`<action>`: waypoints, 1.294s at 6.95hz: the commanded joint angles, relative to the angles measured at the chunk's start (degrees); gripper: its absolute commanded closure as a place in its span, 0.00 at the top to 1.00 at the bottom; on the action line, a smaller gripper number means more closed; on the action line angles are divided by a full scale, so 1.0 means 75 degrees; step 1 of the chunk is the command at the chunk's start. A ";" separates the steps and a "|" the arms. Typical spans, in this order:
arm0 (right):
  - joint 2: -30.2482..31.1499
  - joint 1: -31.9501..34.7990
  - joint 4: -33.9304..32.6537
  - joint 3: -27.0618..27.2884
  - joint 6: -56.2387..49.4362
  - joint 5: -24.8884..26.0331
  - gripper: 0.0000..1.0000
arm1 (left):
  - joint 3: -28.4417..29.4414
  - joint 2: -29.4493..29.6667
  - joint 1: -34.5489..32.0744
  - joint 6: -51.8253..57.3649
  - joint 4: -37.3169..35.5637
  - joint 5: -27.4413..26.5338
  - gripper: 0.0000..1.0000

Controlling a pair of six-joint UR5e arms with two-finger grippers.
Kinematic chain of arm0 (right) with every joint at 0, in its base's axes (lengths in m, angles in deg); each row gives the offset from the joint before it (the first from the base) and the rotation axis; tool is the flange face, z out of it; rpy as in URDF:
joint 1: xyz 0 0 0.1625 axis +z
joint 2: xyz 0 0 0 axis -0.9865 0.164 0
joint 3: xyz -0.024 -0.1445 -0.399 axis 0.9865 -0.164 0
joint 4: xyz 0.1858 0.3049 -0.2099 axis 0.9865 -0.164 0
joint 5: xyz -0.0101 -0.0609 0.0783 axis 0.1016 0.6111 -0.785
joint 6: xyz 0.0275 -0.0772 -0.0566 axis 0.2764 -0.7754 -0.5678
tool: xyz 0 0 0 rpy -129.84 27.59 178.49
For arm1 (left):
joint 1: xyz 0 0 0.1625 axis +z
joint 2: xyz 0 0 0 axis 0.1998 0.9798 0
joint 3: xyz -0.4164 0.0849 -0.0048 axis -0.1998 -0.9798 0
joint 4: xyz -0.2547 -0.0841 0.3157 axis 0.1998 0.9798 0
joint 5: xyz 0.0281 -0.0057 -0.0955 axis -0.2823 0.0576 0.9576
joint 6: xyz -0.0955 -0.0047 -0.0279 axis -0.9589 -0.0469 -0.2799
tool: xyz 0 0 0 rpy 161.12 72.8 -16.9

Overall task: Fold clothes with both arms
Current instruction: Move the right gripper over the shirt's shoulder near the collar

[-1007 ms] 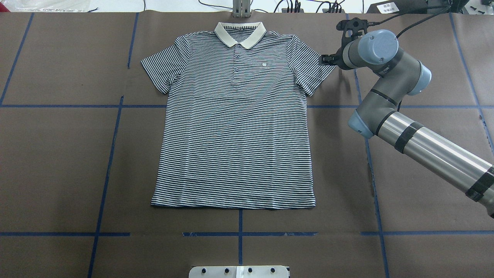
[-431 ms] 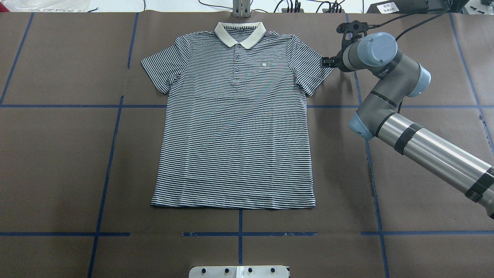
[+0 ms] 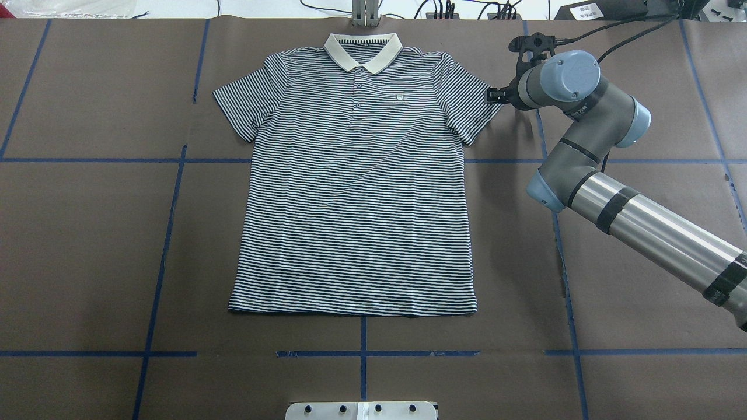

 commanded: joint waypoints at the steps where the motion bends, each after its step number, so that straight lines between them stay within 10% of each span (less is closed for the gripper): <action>1: -0.0021 -0.0001 0.0000 -0.0012 0.0035 -0.0012 0.25 | 0.0005 0.0000 0.0000 0.0000 0.0000 0.0000 1.00; 2: -0.0045 -0.0001 0.0000 -0.0012 0.0047 -0.0012 0.00 | 0.0005 0.0000 0.0000 0.0000 0.0000 0.0000 1.00; 6: -0.0324 -0.0001 -0.0105 0.0058 0.0210 0.0000 0.00 | 0.0005 0.0000 0.0012 0.0000 0.0000 0.0000 1.00; 9: -0.1423 -0.0210 -0.2535 0.0667 0.1015 0.0441 0.00 | 0.0005 0.0000 0.0000 0.0000 0.0012 0.0000 1.00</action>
